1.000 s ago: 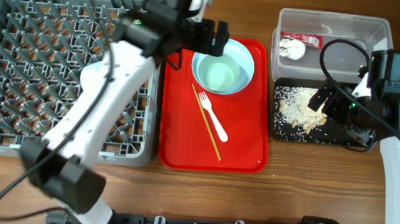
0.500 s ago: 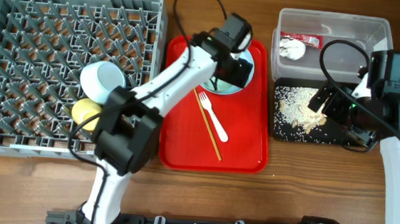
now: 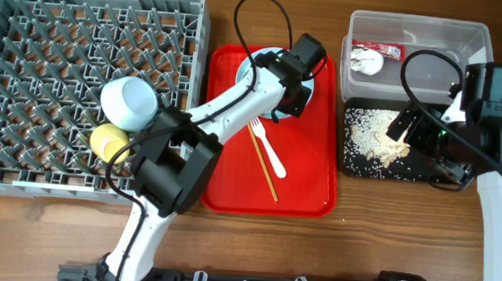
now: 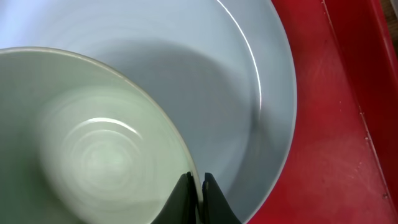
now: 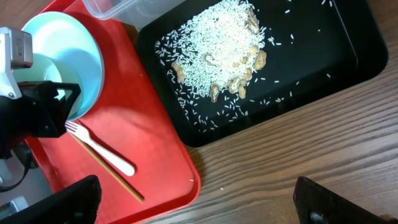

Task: Sort waste into correct bins and load items into the dishwasher rack
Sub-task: 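Place the green bowl into the dish rack with the left gripper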

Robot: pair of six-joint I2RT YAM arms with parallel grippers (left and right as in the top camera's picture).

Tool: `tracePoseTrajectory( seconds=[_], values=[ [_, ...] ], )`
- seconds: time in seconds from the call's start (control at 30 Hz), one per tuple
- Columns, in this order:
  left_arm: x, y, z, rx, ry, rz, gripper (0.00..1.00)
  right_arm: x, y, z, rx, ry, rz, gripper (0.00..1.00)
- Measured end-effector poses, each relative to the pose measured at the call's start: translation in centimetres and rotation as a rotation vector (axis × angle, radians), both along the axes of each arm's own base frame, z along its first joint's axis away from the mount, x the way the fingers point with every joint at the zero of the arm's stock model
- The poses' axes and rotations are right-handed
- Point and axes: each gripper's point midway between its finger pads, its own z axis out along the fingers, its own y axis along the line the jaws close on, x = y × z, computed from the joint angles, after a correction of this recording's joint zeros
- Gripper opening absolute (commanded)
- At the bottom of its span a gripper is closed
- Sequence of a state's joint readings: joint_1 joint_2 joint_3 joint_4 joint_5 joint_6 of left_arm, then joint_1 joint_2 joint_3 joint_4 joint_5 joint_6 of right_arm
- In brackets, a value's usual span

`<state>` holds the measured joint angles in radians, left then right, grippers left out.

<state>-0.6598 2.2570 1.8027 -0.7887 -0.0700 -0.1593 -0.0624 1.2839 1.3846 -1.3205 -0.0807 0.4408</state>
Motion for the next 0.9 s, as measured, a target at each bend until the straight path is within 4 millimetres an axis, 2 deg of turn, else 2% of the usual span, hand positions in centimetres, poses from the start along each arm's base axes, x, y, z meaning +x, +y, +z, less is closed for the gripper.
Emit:
tracePoseTrajectory(
  seconds=[0.13, 0.27, 0.37, 0.47, 0.5, 0.57, 0.6, 0.63, 0.67, 0.73, 0.8, 0.9],
  values=[
    [-0.1, 0.2, 0.2, 0.016, -0.004, 0.002, 0.04, 0.0, 0.0, 0.0, 0.0, 0.0, 0.0, 1.0],
    [-0.9, 1.0, 2.8, 0.015, -0.002, 0.006, 0.04, 0.0, 0.0, 0.0, 0.0, 0.0, 0.0, 1.0],
    [-1.1, 1.3, 7.4, -0.034, -0.06, 0.01, 0.04, 0.0, 0.0, 0.0, 0.0, 0.0, 0.0, 1.0],
    [-0.6, 2.7, 14.3, -0.13, -0.169, 0.038, 0.04, 0.0, 0.0, 0.0, 0.0, 0.0, 0.0, 1.0],
    [-0.4, 3.8, 16.8, -0.176, -0.203, 0.057, 0.04, 0.0, 0.0, 0.0, 0.0, 0.0, 0.0, 1.0],
    [0.2, 6.1, 20.2, -0.25, -0.243, 0.096, 0.04, 0.0, 0.0, 0.0, -0.001, 0.0, 0.0, 1.0],
    [0.7, 8.1, 22.2, -0.309, -0.258, 0.126, 0.04, 0.0, 0.0, 0.0, -0.001, -0.001, 0.0, 1.0],
    [1.1, 9.6, 23.2, -0.352, -0.259, 0.148, 0.04, 0.0, 0.0, 0.0, -0.001, 0.0, 0.0, 1.0],
    [1.4, 10.6, 23.8, -0.394, -0.25, 0.159, 0.04, 0.0, 0.0, 0.0, -0.001, 0.0, 0.0, 1.0],
    [2.5, 14.0, 24.3, -0.508, -0.206, 0.203, 0.04, 0.0, 0.0, 0.0, -0.001, 0.0, 0.0, 1.0],
    [3.2, 16.0, 24.4, -0.597, -0.168, 0.223, 0.04, 0.0, 0.0, 0.0, -0.001, 0.0, 0.0, 1.0],
    [4.5, 20.5, 23.8, -0.744, -0.107, 0.278, 0.04, 0.0, 0.0, 0.0, -0.001, -0.001, 0.0, 1.0]
  ],
)
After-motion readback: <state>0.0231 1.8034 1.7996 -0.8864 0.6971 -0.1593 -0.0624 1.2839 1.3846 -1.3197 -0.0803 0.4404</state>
